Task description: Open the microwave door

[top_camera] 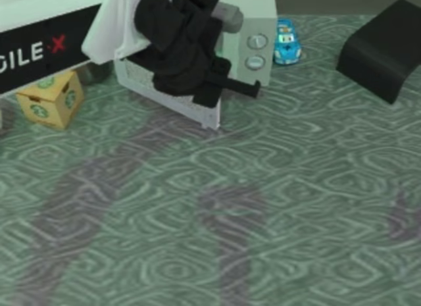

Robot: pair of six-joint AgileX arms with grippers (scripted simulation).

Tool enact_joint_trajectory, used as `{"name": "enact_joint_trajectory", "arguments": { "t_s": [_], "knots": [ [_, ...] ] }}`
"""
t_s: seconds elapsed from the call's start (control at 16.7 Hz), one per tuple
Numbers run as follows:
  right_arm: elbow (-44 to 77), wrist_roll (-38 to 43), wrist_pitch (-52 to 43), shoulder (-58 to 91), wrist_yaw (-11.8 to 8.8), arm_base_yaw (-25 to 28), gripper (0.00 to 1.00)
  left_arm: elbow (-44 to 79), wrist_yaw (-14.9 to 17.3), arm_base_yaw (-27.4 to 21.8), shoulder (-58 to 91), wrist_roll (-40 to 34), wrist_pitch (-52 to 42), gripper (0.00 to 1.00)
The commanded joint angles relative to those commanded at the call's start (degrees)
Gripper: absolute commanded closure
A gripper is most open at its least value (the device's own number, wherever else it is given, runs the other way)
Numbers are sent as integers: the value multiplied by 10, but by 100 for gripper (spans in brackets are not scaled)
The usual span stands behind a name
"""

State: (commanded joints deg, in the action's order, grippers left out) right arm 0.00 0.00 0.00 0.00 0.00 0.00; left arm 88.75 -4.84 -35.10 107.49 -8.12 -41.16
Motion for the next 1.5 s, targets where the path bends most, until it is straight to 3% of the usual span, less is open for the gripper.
{"name": "enact_joint_trajectory", "arguments": {
  "t_s": [0.72,1.2,1.5],
  "knots": [
    [0,0,0,0,0,0,0,0,0,0,0,0,0,100],
    [0,0,0,0,0,0,0,-47,34,16,-36,59,14,100],
    [0,0,0,0,0,0,0,-49,36,17,-38,62,14,100]
  ]
}}
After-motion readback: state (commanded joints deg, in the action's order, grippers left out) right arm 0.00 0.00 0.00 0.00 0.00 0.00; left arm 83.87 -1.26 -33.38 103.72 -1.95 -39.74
